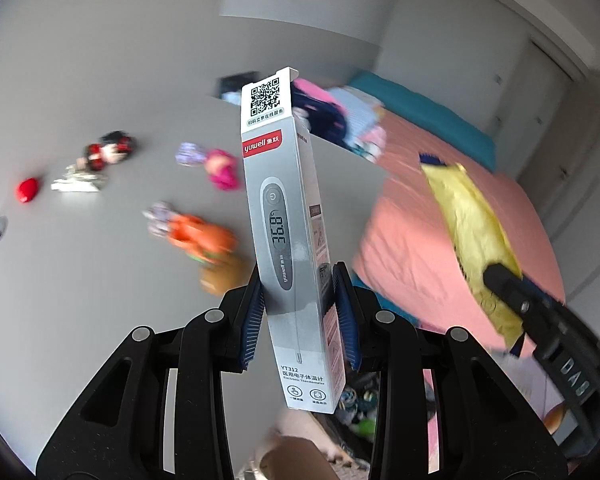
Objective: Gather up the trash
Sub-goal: 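Carry the box and wrapper over the trash bag and release both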
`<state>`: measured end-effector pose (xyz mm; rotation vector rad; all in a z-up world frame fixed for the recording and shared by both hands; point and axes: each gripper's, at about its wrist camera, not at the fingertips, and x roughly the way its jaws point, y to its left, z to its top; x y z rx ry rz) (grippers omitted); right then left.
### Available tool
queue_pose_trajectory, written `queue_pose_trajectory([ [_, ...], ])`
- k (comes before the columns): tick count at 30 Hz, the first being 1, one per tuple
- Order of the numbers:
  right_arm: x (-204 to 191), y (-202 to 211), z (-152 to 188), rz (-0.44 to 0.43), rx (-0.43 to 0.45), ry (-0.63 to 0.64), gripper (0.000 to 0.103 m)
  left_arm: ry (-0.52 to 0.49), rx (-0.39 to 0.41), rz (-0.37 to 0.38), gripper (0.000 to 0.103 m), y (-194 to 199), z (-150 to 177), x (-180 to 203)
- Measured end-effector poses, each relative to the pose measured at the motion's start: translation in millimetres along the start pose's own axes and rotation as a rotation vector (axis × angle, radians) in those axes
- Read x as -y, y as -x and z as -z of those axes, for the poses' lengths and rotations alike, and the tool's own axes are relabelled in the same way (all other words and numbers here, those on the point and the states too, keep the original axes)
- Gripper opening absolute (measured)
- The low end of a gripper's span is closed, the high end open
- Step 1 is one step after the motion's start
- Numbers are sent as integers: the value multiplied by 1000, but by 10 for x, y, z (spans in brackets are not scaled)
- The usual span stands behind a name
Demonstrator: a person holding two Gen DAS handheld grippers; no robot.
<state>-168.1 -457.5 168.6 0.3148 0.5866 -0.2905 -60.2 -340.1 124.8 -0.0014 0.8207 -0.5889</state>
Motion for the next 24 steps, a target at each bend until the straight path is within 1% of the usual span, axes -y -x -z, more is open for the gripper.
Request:
queue_pose_trajectory([
  [3,327,262,151,46,15,-54,19,-86,-14,35,33,-33,217,384],
  [6,645,491,321,101,22,-104,19,-158,-50,81,33,-110,457,748],
  [10,1071,753,562,183,26,-170,19,-264,-117,140,33,-280,838,1231],
  [13,1320,862,690,226,26,-215,19,-330,-172,175,33,-408,1078,1555],
  [16,1539,949,819,268,16,-247,19,-382,-210,201,33,-509,1254,1784],
  [19,1723,997,931,302,0,-267,19,-422,-235,213,33,-595,1380,1995],
  [22,1914,950,1027,334,-27,-299,19,-460,-266,215,35,-714,1482,2158],
  [23,1981,931,1056,357,-44,-309,20,-477,-280,219,36,-725,1519,2215],
  [24,2040,902,1068,381,-60,-317,25,-508,-301,215,54,-789,1555,2262],
])
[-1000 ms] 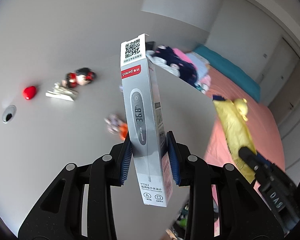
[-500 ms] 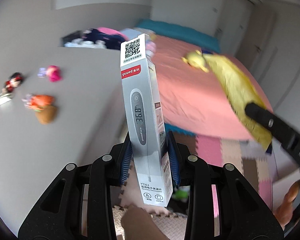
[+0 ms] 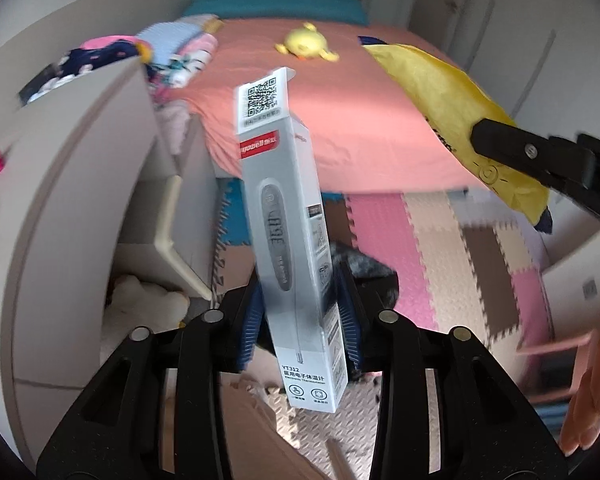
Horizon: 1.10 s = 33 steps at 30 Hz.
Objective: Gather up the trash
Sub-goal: 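Carry the box and wrapper over the trash bag and release both, then grasp the orange toy with the left gripper while the right moves to the pink doll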
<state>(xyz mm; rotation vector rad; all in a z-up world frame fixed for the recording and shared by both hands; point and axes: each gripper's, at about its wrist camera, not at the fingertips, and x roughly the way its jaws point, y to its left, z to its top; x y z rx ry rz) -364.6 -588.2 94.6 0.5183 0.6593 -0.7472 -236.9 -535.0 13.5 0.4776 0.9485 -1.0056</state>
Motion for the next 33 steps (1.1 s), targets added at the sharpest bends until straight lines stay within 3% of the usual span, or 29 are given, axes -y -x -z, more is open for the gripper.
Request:
queue_pose_trajectory([
  [1,47,-52,3,46,-11,-11,55,-23,-16,-8,98,-67,-2,37],
  [2,105,-82,10,91,-6,-35,85,-36,-9,-19,96,-92,3,69],
  [3,156,-86,14,112,13,-58,88,-53,8,-55,97,-128,11,87],
  [10,357,-107,0,147,45,-112,88,-13,-49,-55,97,-353,71,-26],
  [17,346,-146,-23,131,31,-120,88,20,-34,-57,97,-214,55,-64],
  [26,-38,-183,-67,77,21,-58,88,66,8,-76,97,-18,36,-289],
  [33,-586,-159,-173,-16,29,39,88,157,72,-178,97,331,-15,-774],
])
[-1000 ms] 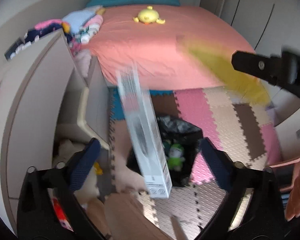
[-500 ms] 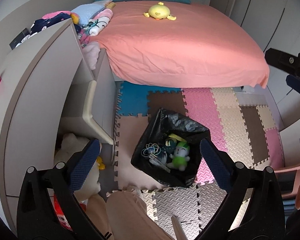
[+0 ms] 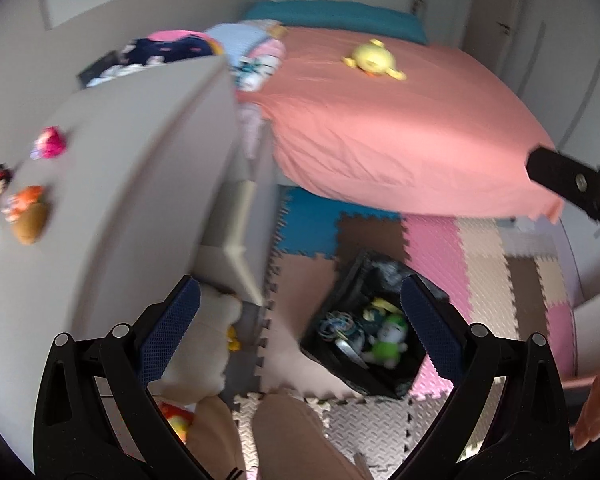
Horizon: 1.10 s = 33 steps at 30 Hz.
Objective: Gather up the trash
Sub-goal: 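Grasp the orange toy with the left gripper while the right moves to the pink doll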
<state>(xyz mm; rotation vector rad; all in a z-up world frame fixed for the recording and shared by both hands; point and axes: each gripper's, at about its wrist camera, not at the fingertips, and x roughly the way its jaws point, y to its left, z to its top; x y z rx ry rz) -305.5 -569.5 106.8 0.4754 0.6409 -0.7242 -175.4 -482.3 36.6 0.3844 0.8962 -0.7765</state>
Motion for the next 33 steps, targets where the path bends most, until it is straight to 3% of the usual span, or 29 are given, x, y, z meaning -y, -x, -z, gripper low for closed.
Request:
queue_pose_trajectory([
  [14,-1305,-262,-167,-162,-19,189,88,362,47,-187,97,371,-278,-1772],
  [19,-1617,-386,-243,-192,-28,227,88,544,3,-218,97,262,-383,-2390],
  [23,-1853,-518,-321,-225,-39,244,88,640,-27,-201,97,118,-410,-2687],
  [30,-2411,-817,-470,-273,-64,293,88,705,-64,-185,97,-145,-455,-2918],
  [32,-2594,-933,-512,-284,-75,313,88,707,-78,-181,93,-213,-462,-2963],
  [33,-2663,-979,-524,-288,-81,319,88,703,-86,-170,84,-246,-466,-2987],
])
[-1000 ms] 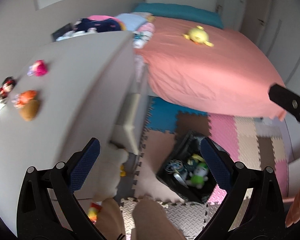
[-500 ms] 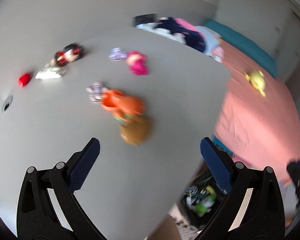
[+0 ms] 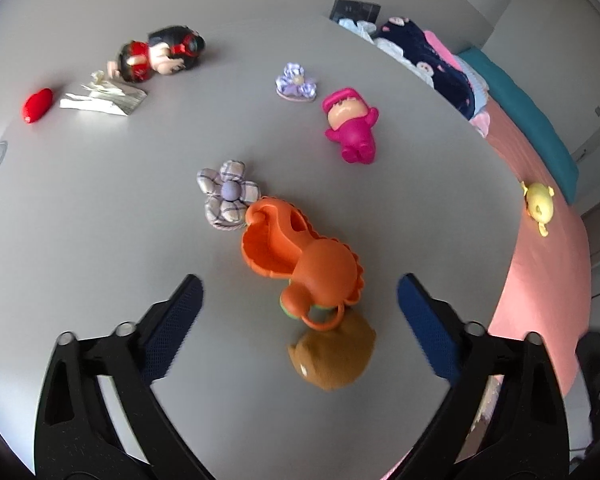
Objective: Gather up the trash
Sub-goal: 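Grasp the orange toy with the left gripper while the right moves to the pink doll, then grasp the pink doll with the right gripper while the left holds the orange toy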
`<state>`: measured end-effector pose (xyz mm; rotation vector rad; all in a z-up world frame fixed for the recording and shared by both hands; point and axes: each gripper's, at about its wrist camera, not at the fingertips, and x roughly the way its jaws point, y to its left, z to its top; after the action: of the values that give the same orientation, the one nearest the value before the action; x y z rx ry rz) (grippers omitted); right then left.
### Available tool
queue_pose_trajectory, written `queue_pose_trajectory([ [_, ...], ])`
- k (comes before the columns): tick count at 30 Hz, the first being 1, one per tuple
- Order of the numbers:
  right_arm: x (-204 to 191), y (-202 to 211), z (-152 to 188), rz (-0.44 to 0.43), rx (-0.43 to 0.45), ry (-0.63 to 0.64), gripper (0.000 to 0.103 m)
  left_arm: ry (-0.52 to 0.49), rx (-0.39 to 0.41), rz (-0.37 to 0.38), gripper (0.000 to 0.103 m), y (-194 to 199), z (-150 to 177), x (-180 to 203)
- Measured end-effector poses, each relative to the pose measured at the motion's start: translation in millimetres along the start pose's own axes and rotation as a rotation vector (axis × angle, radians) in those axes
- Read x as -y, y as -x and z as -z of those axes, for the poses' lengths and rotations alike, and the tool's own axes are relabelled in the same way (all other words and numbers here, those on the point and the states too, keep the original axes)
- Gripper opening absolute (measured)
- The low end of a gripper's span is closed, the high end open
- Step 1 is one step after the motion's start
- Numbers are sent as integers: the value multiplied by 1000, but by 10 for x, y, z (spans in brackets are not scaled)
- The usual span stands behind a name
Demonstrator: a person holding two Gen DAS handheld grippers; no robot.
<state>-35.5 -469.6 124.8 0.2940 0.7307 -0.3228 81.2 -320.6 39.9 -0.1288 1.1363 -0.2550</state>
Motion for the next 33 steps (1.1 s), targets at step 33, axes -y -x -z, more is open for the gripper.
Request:
queue_pose_trajectory([
  [33,-1502,-1989,-402,-20,-252,299,63,-78,71,79,39,5,-465,-950],
])
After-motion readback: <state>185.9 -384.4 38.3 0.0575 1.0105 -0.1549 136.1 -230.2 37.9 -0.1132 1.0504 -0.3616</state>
